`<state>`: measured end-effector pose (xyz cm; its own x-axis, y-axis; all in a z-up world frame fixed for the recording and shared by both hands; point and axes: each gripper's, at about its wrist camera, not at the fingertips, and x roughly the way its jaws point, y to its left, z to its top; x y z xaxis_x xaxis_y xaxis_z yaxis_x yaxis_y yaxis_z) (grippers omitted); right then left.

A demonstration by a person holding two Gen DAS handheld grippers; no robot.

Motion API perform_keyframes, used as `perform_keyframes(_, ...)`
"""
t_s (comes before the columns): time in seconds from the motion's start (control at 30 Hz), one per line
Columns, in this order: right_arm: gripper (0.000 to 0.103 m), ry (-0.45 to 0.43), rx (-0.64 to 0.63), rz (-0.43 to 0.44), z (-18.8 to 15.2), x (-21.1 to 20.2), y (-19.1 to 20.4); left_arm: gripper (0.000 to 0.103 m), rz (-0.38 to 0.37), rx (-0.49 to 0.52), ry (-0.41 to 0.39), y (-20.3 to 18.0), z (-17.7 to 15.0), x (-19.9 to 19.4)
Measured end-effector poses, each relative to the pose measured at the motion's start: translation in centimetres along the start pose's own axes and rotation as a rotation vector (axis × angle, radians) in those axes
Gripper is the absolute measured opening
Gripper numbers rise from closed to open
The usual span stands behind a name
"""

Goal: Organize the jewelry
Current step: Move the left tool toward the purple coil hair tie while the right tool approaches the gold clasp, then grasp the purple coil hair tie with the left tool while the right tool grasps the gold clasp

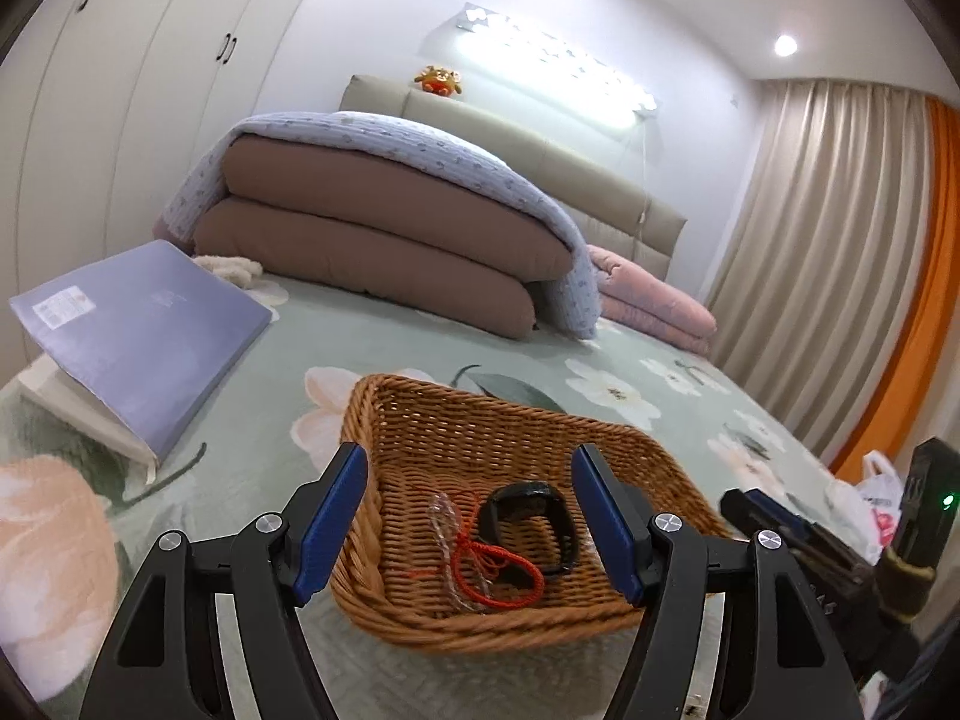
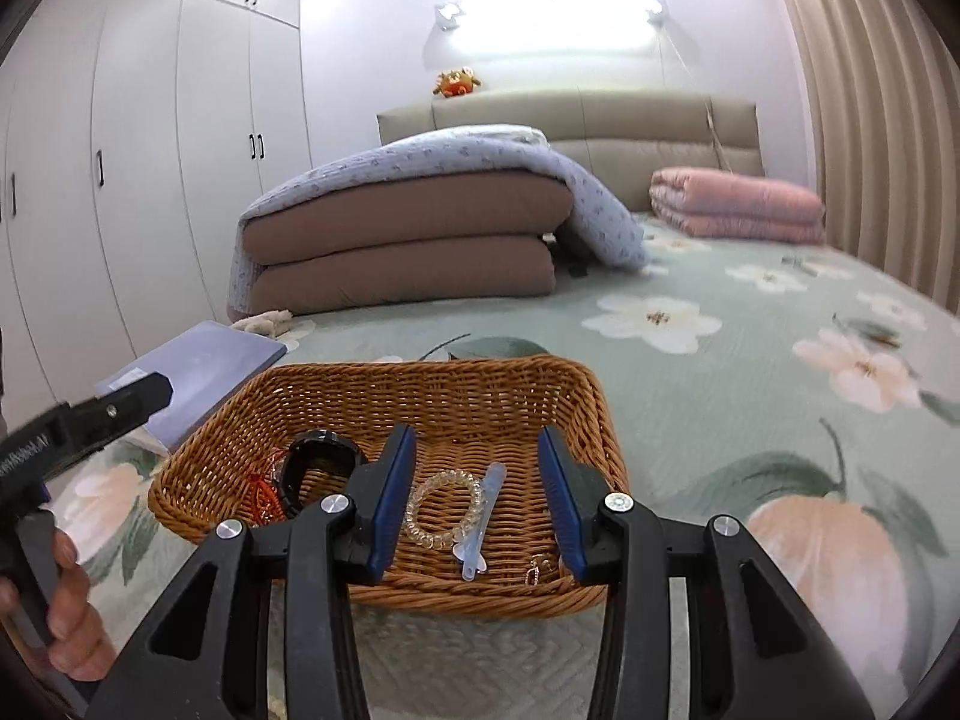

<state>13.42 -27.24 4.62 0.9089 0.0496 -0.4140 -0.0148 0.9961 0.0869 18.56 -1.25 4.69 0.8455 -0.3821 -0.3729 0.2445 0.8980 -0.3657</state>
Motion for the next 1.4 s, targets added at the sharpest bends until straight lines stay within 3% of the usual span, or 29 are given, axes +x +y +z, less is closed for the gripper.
perform_keyframes(0.13, 0.045, -0.007, 0.002, -0.003, -0.7, -2.0, 0.1, 0.072, -0.024, 0.018, -0.006, -0.9, -0.4, -2.1)
perform_keyframes(0.27, 0.045, 0.027, 0.023, 0.017, -2.9, -4.2, -0.4, 0.072, -0.043, 0.057, 0.039, -1.6, -2.7, -4.7)
perform_keyframes(0.37, 0.045, 0.101, 0.038, 0.020, -5.0, -5.1, -0.8, 0.072, -0.093, 0.057, 0.131, -1.4, -5.1, -5.8)
perform_keyframes(0.43, 0.045, 0.120, 0.059, 0.018, -5.9, -5.8, -1.4, 0.072, -0.158, 0.007, 0.203, -0.7, -6.6, -6.2)
perform_keyframes(0.5, 0.045, 0.127, 0.084, 0.003, -6.7, -6.7, -2.2, 0.072, -0.175, -0.015, 0.242, -0.3, -7.7, -6.3)
perform_keyframes(0.63, 0.045, 0.151, 0.094, -0.014, -7.8, -7.8, -2.6, 0.072, -0.148, -0.021, 0.264, 0.2, -9.0, -6.3)
perform_keyframes(0.77, 0.045, 0.231, 0.058, -0.014, -9.1, -7.5, -1.8, 0.072, -0.135, -0.002, 0.281, 0.0, -9.1, -5.7)
perform_keyframes(0.87, 0.045, 0.261, 0.024, -0.010, -9.3, -7.0, -1.1, 0.053, -0.095, 0.031, 0.347, -0.5, -9.9, -4.3)
perform_keyframes(0.93, 0.044, 0.288, 0.001, 0.009, -9.5, -6.6, -0.6, 0.047, -0.081, 0.042, 0.390, -0.6, -10.4, -3.5)
perform_keyframes(1.07, 0.036, 0.347, -0.049, 0.034, -10.1, -5.5, 0.5, 0.043, -0.082, 0.060, 0.408, -0.8, -10.7, -3.0)
perform_keyframes(1.4, 0.035, 0.407, -0.094, 0.017, -10.3, -3.8, 1.4, 0.042, -0.074, 0.110, 0.443, -1.9, -11.2, -2.4)
